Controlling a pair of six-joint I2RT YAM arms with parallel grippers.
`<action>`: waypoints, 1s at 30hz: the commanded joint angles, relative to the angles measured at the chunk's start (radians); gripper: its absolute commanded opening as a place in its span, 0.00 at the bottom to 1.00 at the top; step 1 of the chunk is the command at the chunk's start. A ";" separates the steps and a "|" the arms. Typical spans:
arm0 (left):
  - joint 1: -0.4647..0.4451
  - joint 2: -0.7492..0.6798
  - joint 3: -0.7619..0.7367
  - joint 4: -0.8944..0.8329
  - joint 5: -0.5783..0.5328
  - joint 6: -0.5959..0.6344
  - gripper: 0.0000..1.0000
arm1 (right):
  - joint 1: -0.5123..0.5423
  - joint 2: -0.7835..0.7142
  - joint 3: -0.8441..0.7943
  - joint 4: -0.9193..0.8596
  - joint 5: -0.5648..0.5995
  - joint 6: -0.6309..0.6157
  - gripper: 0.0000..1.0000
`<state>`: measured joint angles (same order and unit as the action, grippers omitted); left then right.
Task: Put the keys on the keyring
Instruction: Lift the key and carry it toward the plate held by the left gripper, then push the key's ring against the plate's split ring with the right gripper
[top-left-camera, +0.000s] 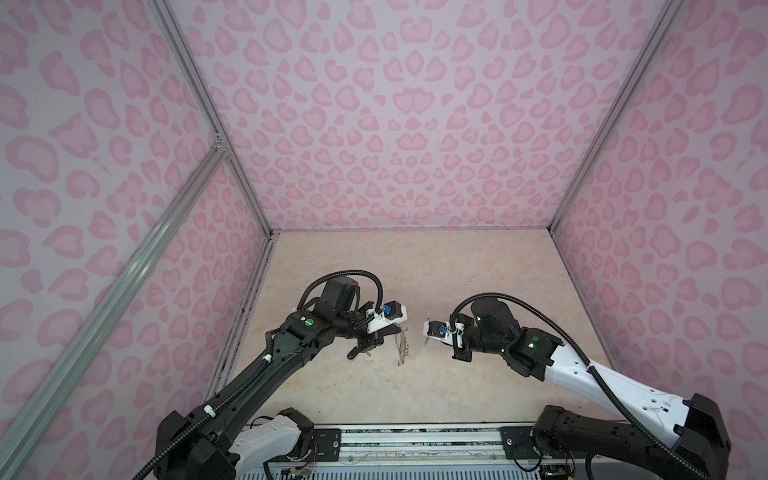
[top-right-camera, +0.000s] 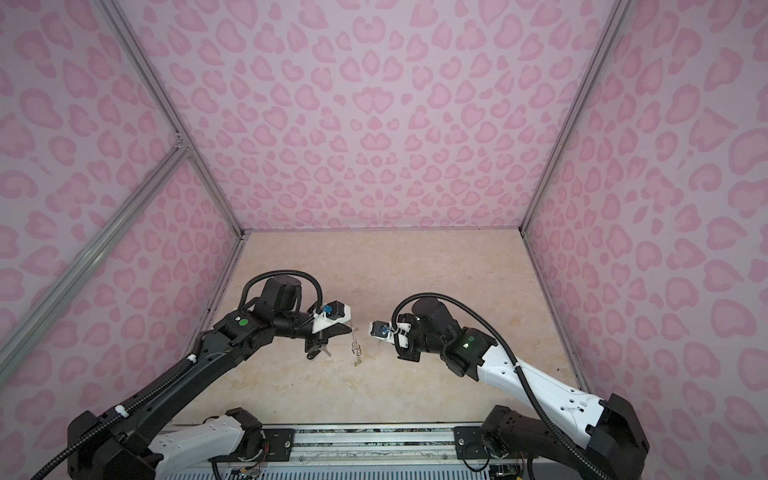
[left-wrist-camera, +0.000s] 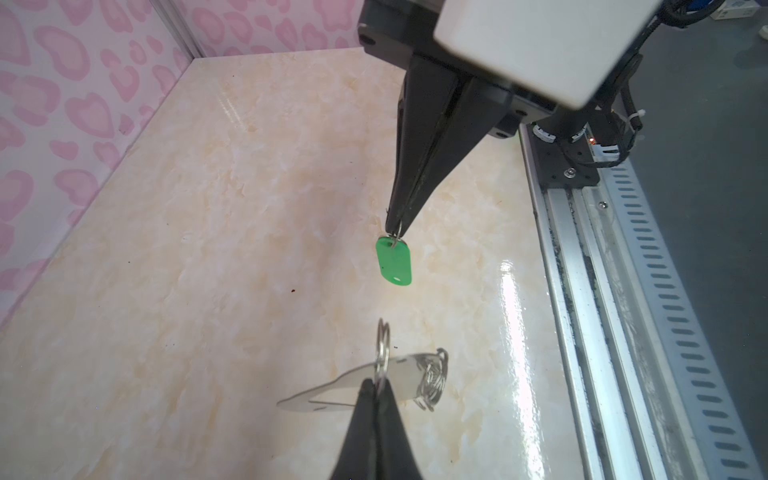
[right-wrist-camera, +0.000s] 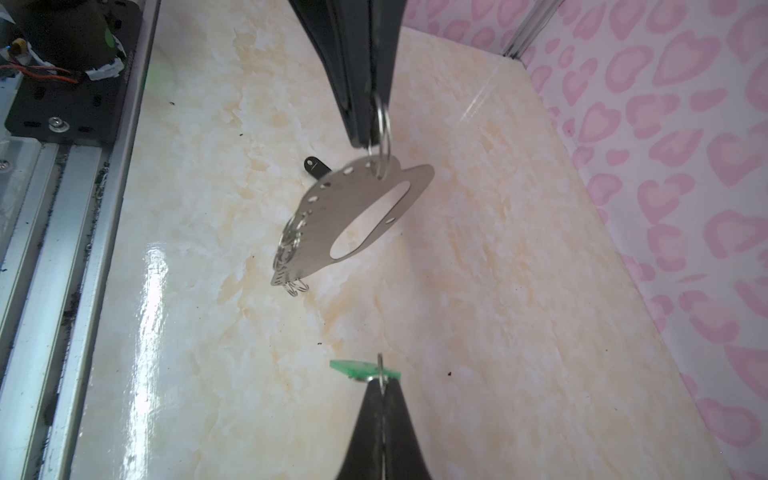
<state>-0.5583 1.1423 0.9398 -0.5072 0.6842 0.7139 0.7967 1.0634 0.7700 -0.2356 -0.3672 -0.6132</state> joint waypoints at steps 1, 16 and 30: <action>-0.015 0.027 0.023 -0.034 0.056 0.031 0.04 | 0.002 -0.008 0.001 0.050 -0.022 -0.017 0.00; -0.086 0.108 0.067 -0.067 0.072 0.047 0.04 | 0.071 -0.012 0.003 0.082 0.017 -0.085 0.00; -0.100 0.139 0.093 -0.091 0.053 0.057 0.04 | 0.112 -0.034 -0.015 0.076 0.007 -0.116 0.00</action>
<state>-0.6567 1.2766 1.0164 -0.5900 0.7315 0.7601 0.9043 1.0317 0.7589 -0.1780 -0.3546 -0.7181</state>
